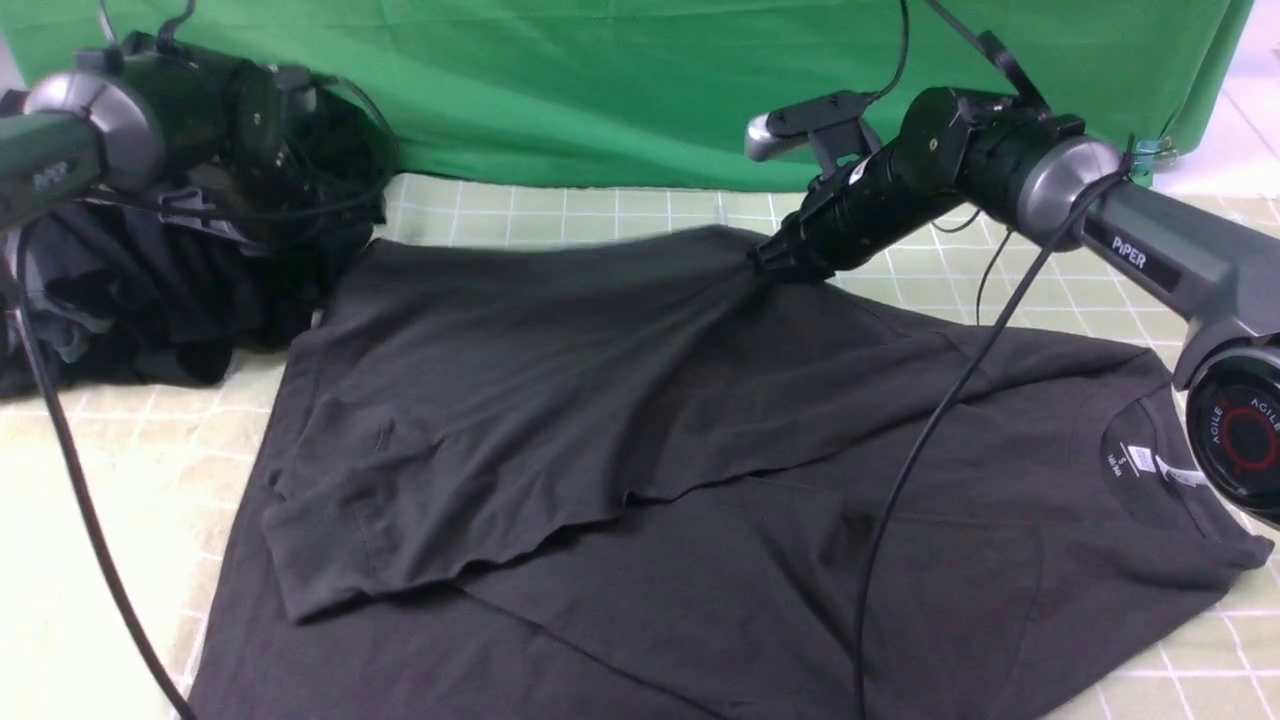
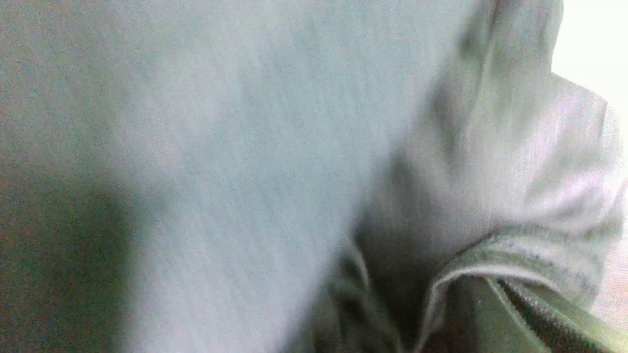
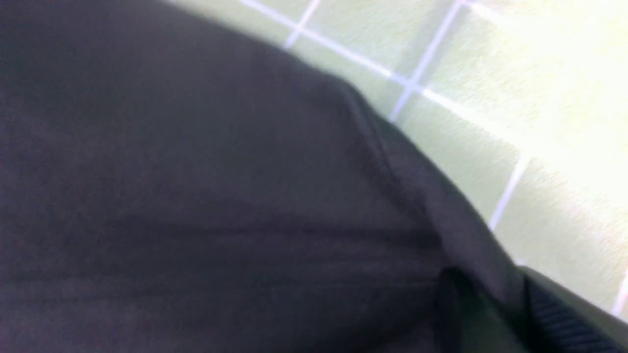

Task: Fold a long-sleeved shirt over a green coffee tablecloth.
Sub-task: 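Grasp the near edge of the shirt at its hem and shoulder corners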

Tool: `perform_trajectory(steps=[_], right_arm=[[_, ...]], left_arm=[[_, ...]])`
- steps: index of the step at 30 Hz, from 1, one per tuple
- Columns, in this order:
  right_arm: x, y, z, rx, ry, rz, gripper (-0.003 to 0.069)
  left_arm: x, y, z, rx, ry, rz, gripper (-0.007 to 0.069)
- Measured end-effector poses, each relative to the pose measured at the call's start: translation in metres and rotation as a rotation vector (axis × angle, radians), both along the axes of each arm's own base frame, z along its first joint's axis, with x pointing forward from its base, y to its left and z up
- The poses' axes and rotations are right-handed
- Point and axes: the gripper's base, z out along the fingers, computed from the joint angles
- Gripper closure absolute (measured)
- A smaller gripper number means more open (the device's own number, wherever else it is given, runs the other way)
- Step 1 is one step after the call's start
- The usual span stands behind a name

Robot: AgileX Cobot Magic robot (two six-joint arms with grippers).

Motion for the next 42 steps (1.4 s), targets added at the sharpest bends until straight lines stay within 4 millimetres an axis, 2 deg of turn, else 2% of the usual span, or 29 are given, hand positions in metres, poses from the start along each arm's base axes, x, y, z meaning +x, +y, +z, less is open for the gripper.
perform_trajectory(steps=[2, 6, 7, 9, 10, 11, 12, 14, 15, 16, 18, 19, 20, 21, 22, 23, 24, 25, 26, 27, 28, 31, 32, 34, 35, 37, 39, 41, 42], right_arm=[[0.002, 0.0, 0.001, 0.002, -0.022, -0.005, 0.0446], [0.001, -0.003, 0.009, -0.009, -0.035, -0.006, 0.0281], [-0.001, -0.005, 0.018, -0.027, -0.034, -0.006, 0.0244], [-0.008, -0.012, 0.037, -0.061, -0.012, -0.02, 0.0225], [-0.008, -0.014, 0.039, -0.073, -0.011, -0.021, 0.0224], [-0.014, -0.018, 0.054, -0.092, -0.006, -0.028, 0.022], [-0.032, -0.03, 0.092, -0.15, 0.033, -0.036, 0.0221], [-0.042, -0.035, 0.106, -0.175, 0.07, -0.034, 0.0231], [-0.061, -0.042, 0.136, -0.195, 0.094, -0.034, 0.0284], [-0.067, -0.044, 0.143, -0.199, 0.106, -0.035, 0.0303], [-0.096, -0.054, 0.183, -0.18, 0.089, -0.056, 0.0479], [-0.105, -0.056, 0.191, -0.174, 0.086, -0.064, 0.0536], [-0.11, -0.058, 0.195, -0.172, 0.085, -0.066, 0.0559], [-0.132, -0.062, 0.205, -0.161, 0.095, -0.073, 0.062], [-0.143, -0.063, 0.207, -0.165, 0.105, -0.067, 0.0632], [-0.16, -0.064, 0.206, -0.174, 0.128, -0.058, 0.0639], [-0.165, -0.064, 0.205, -0.177, 0.138, -0.053, 0.0639], [-0.18, -0.063, 0.201, -0.186, 0.164, -0.038, 0.0638], [-0.198, -0.061, 0.193, -0.2, 0.197, -0.016, 0.063], [-0.201, -0.06, 0.192, -0.201, 0.202, -0.013, 0.0628], [-0.222, -0.057, 0.18, -0.214, 0.238, 0.016, 0.0604], [-0.259, -0.047, 0.147, -0.232, 0.285, 0.074, 0.0505], [-0.272, -0.042, 0.131, -0.234, 0.302, 0.09, 0.0447], [-0.29, -0.037, 0.104, -0.26, 0.346, 0.124, 0.0351], [-0.292, -0.036, 0.101, -0.263, 0.35, 0.132, 0.0341], [-0.306, -0.031, 0.08, -0.284, 0.38, 0.166, 0.0246], [-0.319, -0.025, 0.061, -0.306, 0.405, 0.212, 0.0169], [-0.328, -0.019, 0.052, -0.322, 0.414, 0.25, 0.0138], [-0.329, -0.019, 0.051, -0.323, 0.416, 0.253, 0.0137]], left_arm=[[0.002, -0.001, 0.001, -0.012, -0.022, -0.005, 0.0611], [0.0, -0.002, 0.001, -0.011, -0.007, -0.009, 0.0521], [-0.002, -0.001, 0.002, -0.007, 0.015, -0.004, 0.0475], [-0.009, 0.001, 0.012, 0.008, 0.067, 0.005, 0.0389], [-0.01, 0.001, 0.014, 0.009, 0.071, 0.007, 0.0381], [-0.015, 0.002, 0.022, 0.022, 0.108, 0.006, 0.0343], [-0.027, 0.003, 0.048, 0.035, 0.146, -0.001, 0.0298], [-0.035, 0.002, 0.064, 0.037, 0.166, -0.011, 0.0295], [-0.047, 0.001, 0.081, 0.042, 0.201, -0.023, 0.0315], [-0.052, -0.001, 0.087, 0.04, 0.208, -0.027, 0.0326], [-0.082, -0.012, 0.123, 0.025, 0.224, -0.053, 0.0449], [-0.092, -0.017, 0.131, 0.02, 0.224, -0.066, 0.0498], [-0.094, -0.018, 0.132, 0.019, 0.228, -0.07, 0.051], [-0.118, -0.029, 0.141, 0.013, 0.239, -0.106, 0.0584], [-0.133, -0.036, 0.143, 0.012, 0.254, -0.128, 0.0604], [-0.149, -0.043, 0.143, 0.01, 0.273, -0.145, 0.0617], [-0.153, -0.044, 0.143, 0.011, 0.277, -0.15, 0.0619], [-0.169, -0.05, 0.145, 0.007, 0.283, -0.165, 0.0624], [-0.195, -0.056, 0.135, -0.005, 0.329, -0.167, 0.0629], [-0.199, -0.057, 0.134, -0.008, 0.334, -0.166, 0.0629], [-0.227, -0.06, 0.123, -0.021, 0.374, -0.156, 0.063], [-0.266, -0.058, 0.098, -0.04, 0.439, -0.129, 0.0627], [-0.284, -0.055, 0.082, -0.052, 0.472, -0.115, 0.0622], [-0.303, -0.05, 0.057, -0.058, 0.527, -0.093, 0.0598], [-0.305, -0.049, 0.054, -0.055, 0.538, -0.092, 0.0594], [-0.319, -0.045, 0.032, -0.05, 0.591, -0.08, 0.0554], [-0.33, -0.042, 0.013, -0.043, 0.63, -0.073, 0.0473], [-0.337, -0.04, 0.001, -0.05, 0.639, -0.055, 0.0361], [-0.338, -0.04, 0.0, -0.049, 0.642, -0.055, 0.0361]])
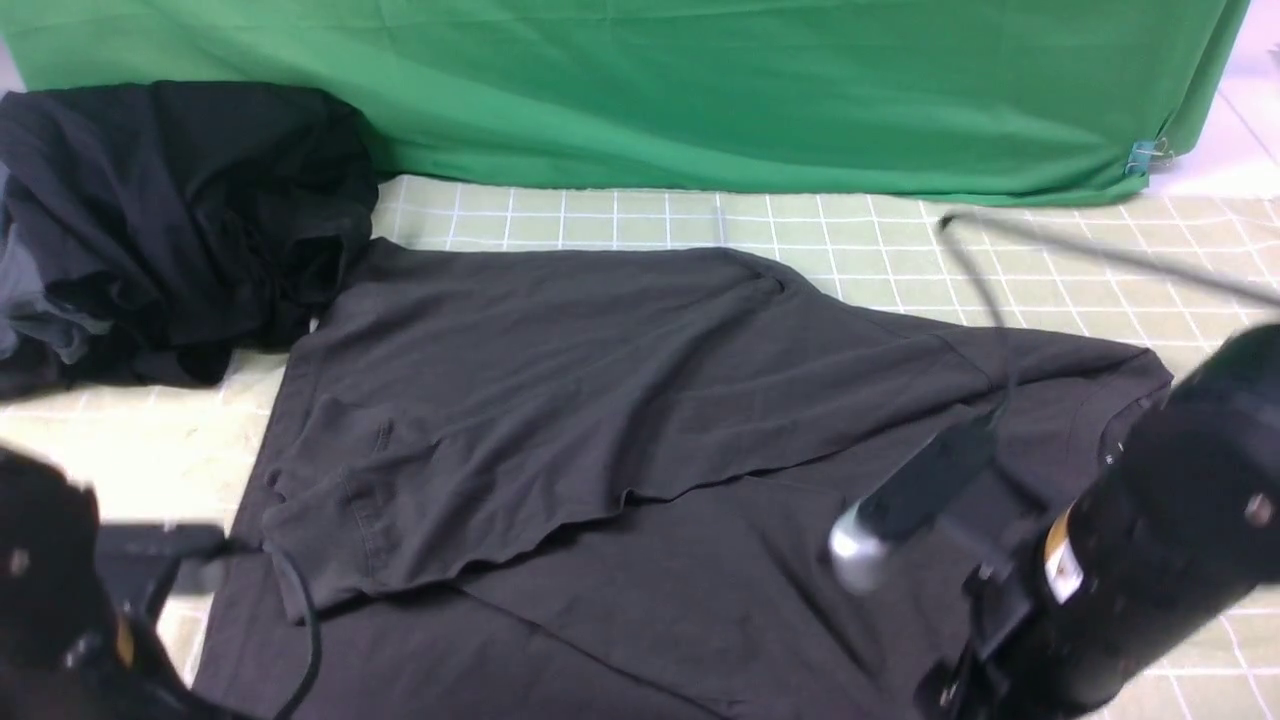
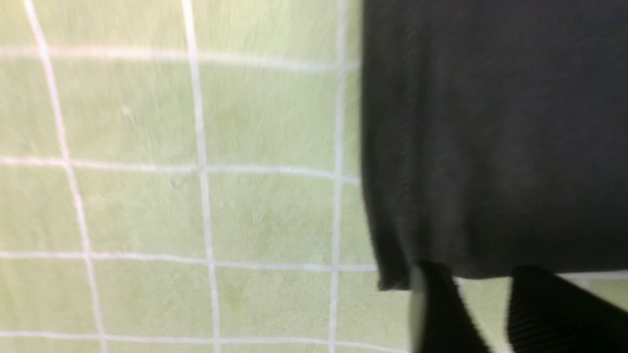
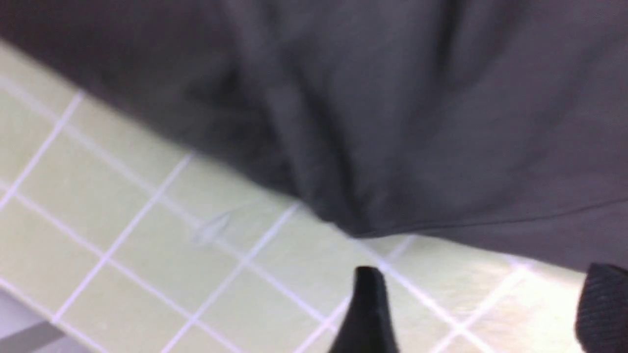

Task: Fold a long-sleeved shirt over a green coffee tablecloth.
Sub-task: 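Grasp the near edge of the shirt at its hem and shoulder corners, then fold the black garment in half by bringing its near edge over to the far edge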

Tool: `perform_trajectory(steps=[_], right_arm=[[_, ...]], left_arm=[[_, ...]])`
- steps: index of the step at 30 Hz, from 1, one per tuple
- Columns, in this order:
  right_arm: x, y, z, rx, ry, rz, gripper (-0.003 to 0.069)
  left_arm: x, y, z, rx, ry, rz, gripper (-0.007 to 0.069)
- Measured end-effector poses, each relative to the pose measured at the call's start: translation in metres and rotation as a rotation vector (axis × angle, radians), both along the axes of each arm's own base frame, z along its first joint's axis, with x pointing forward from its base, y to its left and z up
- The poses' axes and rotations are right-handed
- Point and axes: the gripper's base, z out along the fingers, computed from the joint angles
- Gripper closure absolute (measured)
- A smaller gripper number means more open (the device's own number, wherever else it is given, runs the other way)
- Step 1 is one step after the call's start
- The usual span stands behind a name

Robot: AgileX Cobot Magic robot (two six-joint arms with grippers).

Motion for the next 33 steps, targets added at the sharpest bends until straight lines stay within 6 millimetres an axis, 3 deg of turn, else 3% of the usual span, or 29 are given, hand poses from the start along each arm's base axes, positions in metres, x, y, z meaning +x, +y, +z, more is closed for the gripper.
perform_trajectory(steps=[1, 2, 5, 8, 13, 15, 19, 20, 21, 22, 23, 26, 29, 33], right_arm=[[-0.005, 0.005, -0.004, -0.003, 0.003, 0.028, 0.013], [-0.006, 0.005, -0.005, -0.004, 0.005, 0.031, 0.0129], [-0.009, 0.011, -0.016, -0.008, 0.013, 0.051, 0.0125], [-0.007, 0.016, -0.026, -0.014, 0.027, 0.048, 0.0125], [-0.004, 0.024, -0.045, -0.011, 0.088, 0.034, 0.0125], [-0.003, 0.026, -0.053, -0.02, 0.107, 0.036, 0.0124], [-0.001, 0.029, -0.061, -0.031, 0.118, 0.052, 0.0159], [-0.001, 0.029, -0.062, -0.032, 0.116, 0.064, 0.0238], [-0.001, 0.029, -0.062, -0.032, 0.116, 0.066, 0.0251], [0.0, 0.029, -0.063, -0.032, 0.115, 0.072, 0.0332], [0.0, 0.029, -0.063, -0.036, 0.114, 0.083, 0.0466], [-0.002, 0.027, -0.063, -0.051, 0.133, 0.086, 0.0608], [-0.007, 0.024, -0.054, -0.053, 0.148, 0.079, 0.0631], [-0.021, 0.018, -0.025, -0.021, 0.131, 0.075, 0.0633]], left_arm=[[-0.002, 0.0, -0.005, -0.006, -0.012, 0.013, 0.029], [-0.002, 0.001, -0.006, -0.005, -0.009, 0.013, 0.0281], [-0.005, 0.001, -0.015, -0.019, -0.034, 0.031, 0.0154], [-0.007, 0.002, -0.021, -0.021, -0.034, 0.046, 0.0109], [-0.006, 0.001, -0.035, -0.002, 0.022, 0.057, 0.0113], [-0.005, 0.0, -0.04, 0.002, 0.053, 0.064, 0.0146], [-0.003, -0.002, -0.041, -0.017, 0.063, 0.082, 0.0281], [-0.002, -0.003, -0.041, -0.026, 0.057, 0.08, 0.0386], [-0.002, -0.004, -0.041, -0.027, 0.057, 0.081, 0.0414], [-0.002, -0.004, -0.041, -0.029, 0.054, 0.079, 0.0474], [-0.002, -0.004, -0.041, -0.027, 0.054, 0.069, 0.0558], [-0.002, -0.002, -0.039, 0.0, 0.07, 0.039, 0.0599], [-0.005, 0.0, -0.028, 0.021, 0.108, 0.016, 0.0601], [-0.014, 0.003, -0.001, 0.02, 0.101, 0.005, 0.0601]])
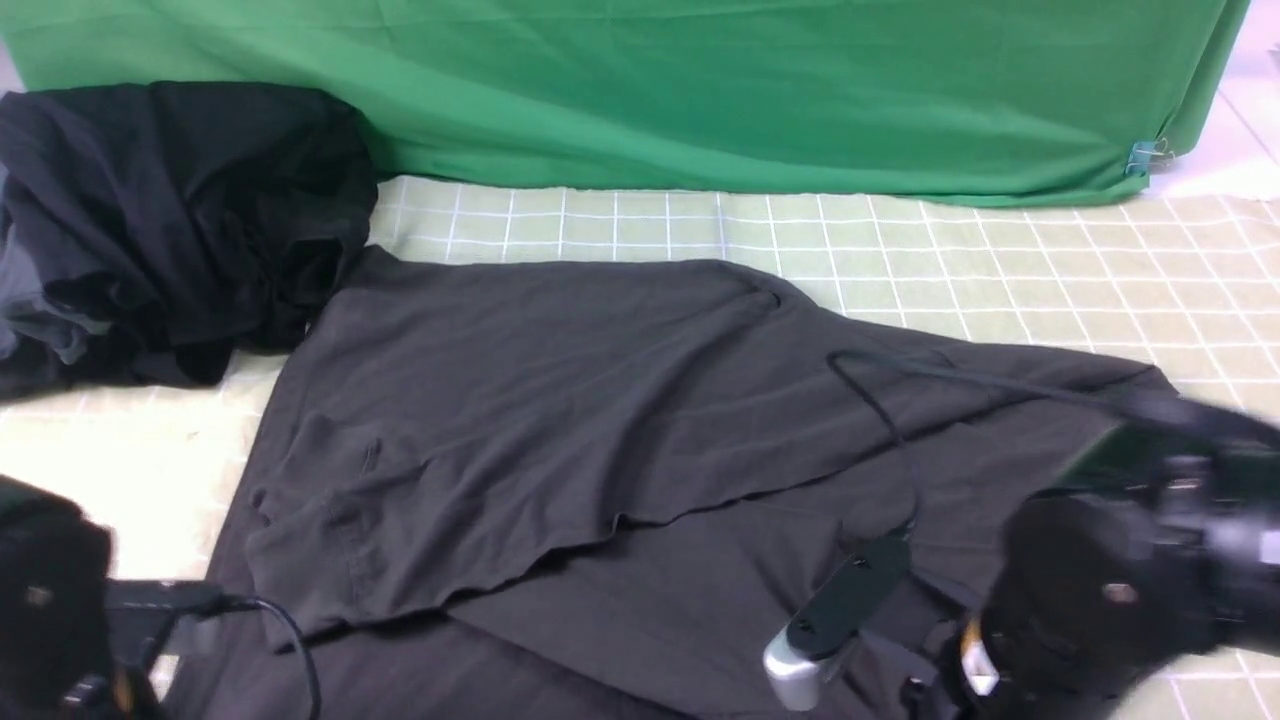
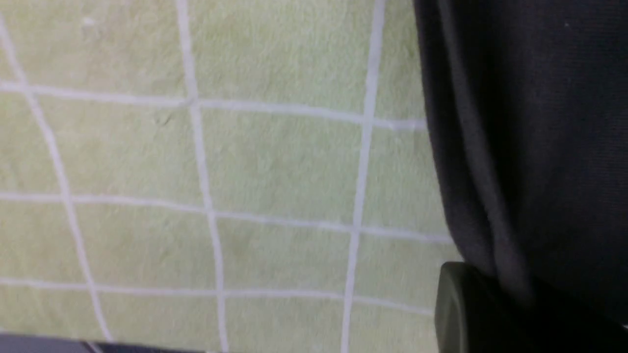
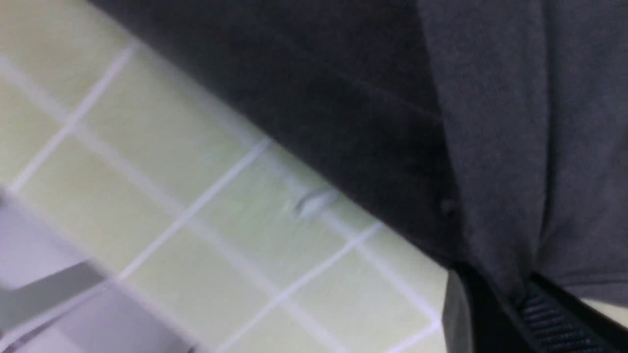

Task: Fold a long-sleeved shirt over a green coffee tablecloth.
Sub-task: 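Fold the black garment in half by bringing its near edge over to the far edge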

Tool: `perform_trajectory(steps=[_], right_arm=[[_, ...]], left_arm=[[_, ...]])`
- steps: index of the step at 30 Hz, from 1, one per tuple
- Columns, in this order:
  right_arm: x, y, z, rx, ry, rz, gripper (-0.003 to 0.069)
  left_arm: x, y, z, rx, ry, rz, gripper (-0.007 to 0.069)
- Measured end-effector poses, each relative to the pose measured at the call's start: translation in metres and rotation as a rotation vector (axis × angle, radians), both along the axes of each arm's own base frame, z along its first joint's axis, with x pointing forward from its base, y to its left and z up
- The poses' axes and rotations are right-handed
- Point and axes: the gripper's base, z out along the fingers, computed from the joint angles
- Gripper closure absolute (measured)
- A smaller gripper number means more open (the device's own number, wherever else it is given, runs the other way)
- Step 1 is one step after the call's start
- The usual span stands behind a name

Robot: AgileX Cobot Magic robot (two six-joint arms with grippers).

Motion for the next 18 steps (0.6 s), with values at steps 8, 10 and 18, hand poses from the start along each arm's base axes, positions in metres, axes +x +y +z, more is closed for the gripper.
perform_trajectory(steps=[8, 10, 18], right_arm=[[-0.01, -0.015, 0.058, 0.08, -0.116, -0.002, 0.0634], [0.0, -0.017, 0.07, 0.088, -0.156, -0.019, 0.0634], [0.097, -0.029, 0.108, 0.123, -0.343, -0.125, 0.0634]], left_arm=[[0.007, 0.005, 0.078, -0.018, -0.265, -0.024, 0.0601], [0.021, 0.005, 0.093, -0.015, -0.313, -0.007, 0.0601], [0.141, 0.022, 0.126, -0.086, -0.455, 0.089, 0.0601]])
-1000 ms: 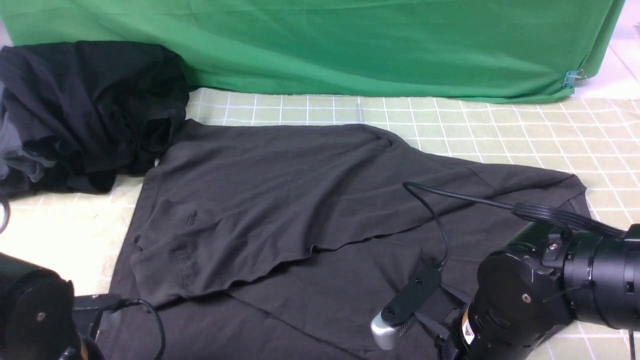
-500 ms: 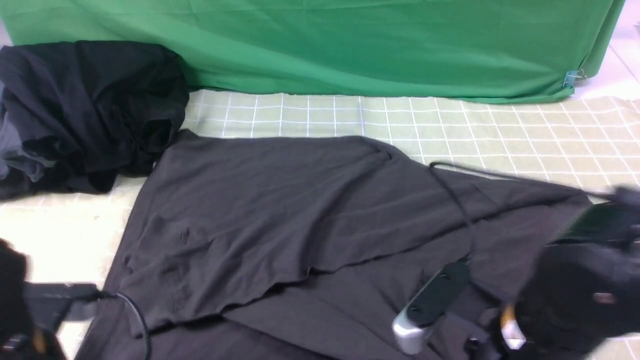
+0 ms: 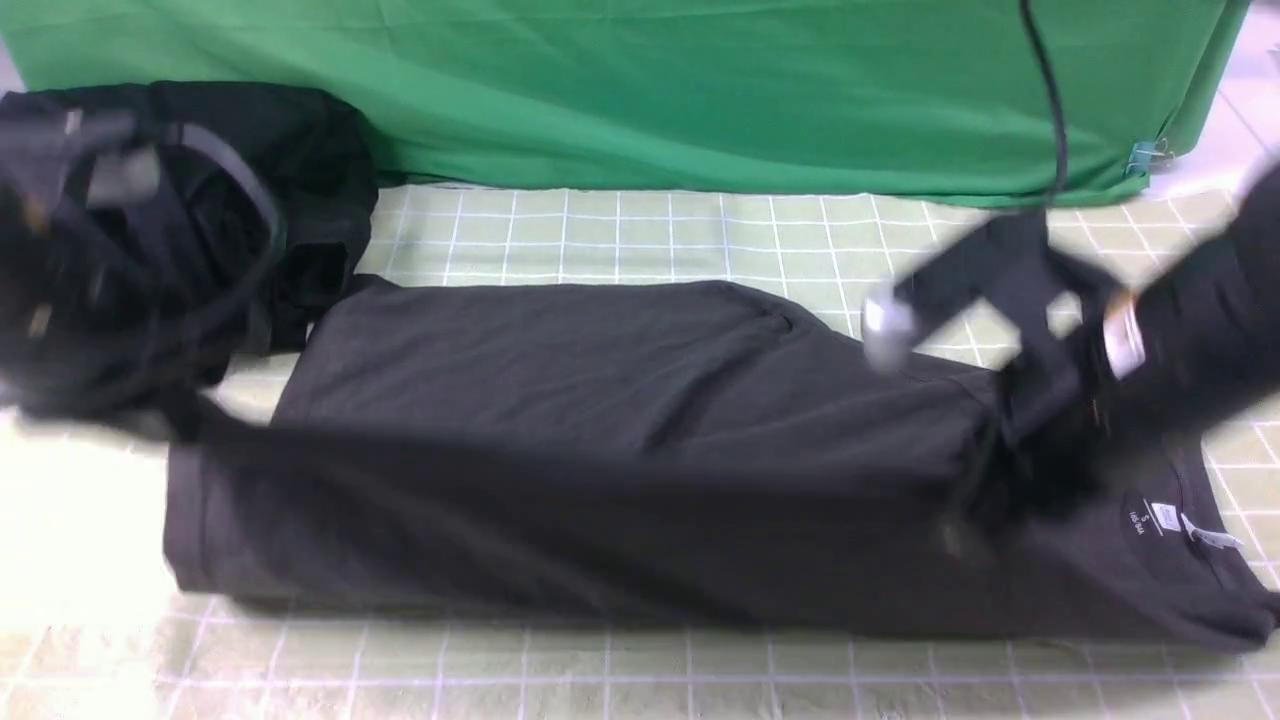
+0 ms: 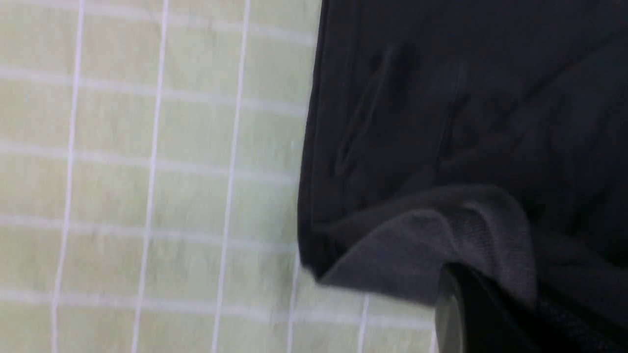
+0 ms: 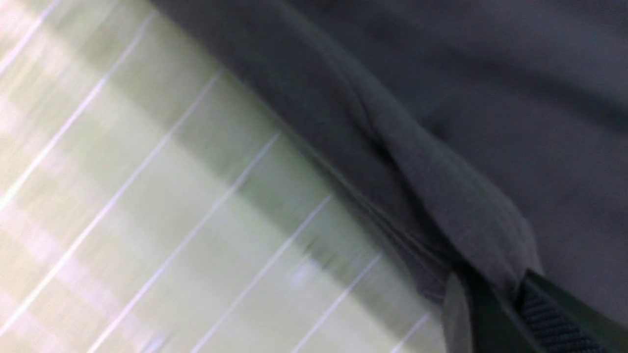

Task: Fold a long-sleeved shirt over a green coffee tablecloth.
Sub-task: 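Fold the black garment in half by bringing its near edge over to the far edge, then pull the folded dark garment lengthwise by its ends to straighten it flat on the table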

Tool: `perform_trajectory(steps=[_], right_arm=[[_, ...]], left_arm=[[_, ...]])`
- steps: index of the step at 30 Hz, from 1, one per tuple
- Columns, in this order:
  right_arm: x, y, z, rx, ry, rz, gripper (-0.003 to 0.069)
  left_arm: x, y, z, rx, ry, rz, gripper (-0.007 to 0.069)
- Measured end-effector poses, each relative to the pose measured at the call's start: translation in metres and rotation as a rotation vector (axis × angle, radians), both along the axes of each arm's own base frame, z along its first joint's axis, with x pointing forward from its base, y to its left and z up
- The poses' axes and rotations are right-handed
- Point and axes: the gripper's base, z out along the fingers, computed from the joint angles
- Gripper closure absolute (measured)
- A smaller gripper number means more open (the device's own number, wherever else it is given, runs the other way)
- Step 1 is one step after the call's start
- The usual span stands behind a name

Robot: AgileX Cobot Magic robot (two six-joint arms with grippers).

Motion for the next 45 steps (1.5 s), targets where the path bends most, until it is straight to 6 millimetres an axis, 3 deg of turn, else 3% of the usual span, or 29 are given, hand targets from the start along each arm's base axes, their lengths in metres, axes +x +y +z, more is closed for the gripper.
perform_trajectory(steps=[1, 2, 5, 6, 7, 10, 13, 15, 18, 23, 26, 27, 28, 30, 34, 35, 36, 38, 40, 41, 43, 45], right_arm=[[0.006, 0.0, 0.0, 0.001, -0.004, -0.007, 0.0634], [0.022, 0.001, 0.003, 0.005, -0.027, -0.016, 0.0634], [0.064, 0.002, -0.006, 0.007, -0.046, -0.051, 0.0634], [0.08, 0.004, -0.01, 0.007, -0.053, -0.064, 0.0634], [0.103, 0.005, -0.017, 0.007, -0.066, -0.081, 0.0634], [0.147, 0.01, -0.038, 0.006, -0.084, -0.107, 0.0634], [0.169, 0.014, -0.053, 0.007, -0.088, -0.118, 0.0634], [0.195, 0.018, -0.076, 0.002, -0.087, -0.127, 0.0634], [0.212, 0.023, -0.096, -0.007, -0.094, -0.127, 0.0621], [0.223, 0.026, -0.108, 0.001, -0.14, -0.126, 0.0538], [0.227, 0.025, -0.106, 0.012, -0.18, -0.128, 0.0425], [0.227, 0.025, -0.105, 0.012, -0.182, -0.128, 0.0425], [0.228, 0.025, -0.104, 0.005, -0.194, -0.126, 0.0386], [0.228, 0.023, -0.102, -0.008, -0.201, -0.125, 0.0373], [0.22, 0.016, -0.071, -0.023, -0.235, -0.164, 0.0405], [0.214, 0.012, -0.052, -0.043, -0.247, -0.176, 0.0449], [0.214, 0.011, -0.052, -0.049, -0.243, -0.176, 0.0449], [0.198, -0.005, -0.017, -0.097, -0.239, -0.2, 0.0546], [0.191, -0.019, -0.001, -0.114, -0.216, -0.229, 0.0596], [0.183, -0.043, 0.011, -0.12, -0.154, -0.282, 0.0642], [0.179, -0.07, 0.017, -0.075, -0.097, -0.332, 0.0657], [0.173, -0.096, 0.015, -0.009, -0.028, -0.367, 0.0662]], left_arm=[[0.003, 0.0, 0.0, -0.003, -0.001, -0.001, 0.0601], [0.027, 0.002, -0.001, -0.005, -0.006, -0.003, 0.0601], [0.072, 0.003, -0.008, -0.007, -0.012, -0.004, 0.0601], [0.082, 0.002, -0.011, -0.007, -0.014, -0.004, 0.0601], [0.112, 0.001, -0.019, -0.003, -0.025, -0.005, 0.0601], [0.152, 0.0, -0.031, 0.011, -0.04, -0.006, 0.0601], [0.175, 0.0, -0.046, 0.021, -0.034, -0.005, 0.0601], [0.198, 0.0, -0.071, 0.027, -0.007, -0.003, 0.0601], [0.215, 0.001, -0.098, 0.045, 0.03, -0.002, 0.0599], [0.223, 0.003, -0.112, 0.08, 0.035, -0.003, 0.0557], [0.228, 0.006, -0.111, 0.105, -0.012, -0.004, 0.0452], [0.228, 0.006, -0.11, 0.108, -0.023, -0.003, 0.0444], [0.231, 0.008, -0.105, 0.128, -0.051, -0.001, 0.0366], [0.232, 0.009, -0.1, 0.142, -0.069, 0.007, 0.033], [0.234, 0.013, -0.069, 0.158, -0.141, 0.045, 0.0233], [0.232, 0.013, -0.056, 0.152, -0.16, 0.052, 0.0228], [0.231, 0.013, -0.054, 0.15, -0.161, 0.053, 0.0228], [0.224, 0.012, -0.032, 0.125, -0.183, 0.038, 0.0259], [0.218, 0.008, -0.021, 0.106, -0.192, -0.018, 0.0323], [0.21, 0.002, -0.01, 0.058, -0.194, -0.084, 0.0421], [0.197, -0.004, 0.002, 0.018, -0.187, -0.131, 0.0548], [0.183, -0.011, 0.003, -0.003, -0.151, -0.159, 0.0597]])
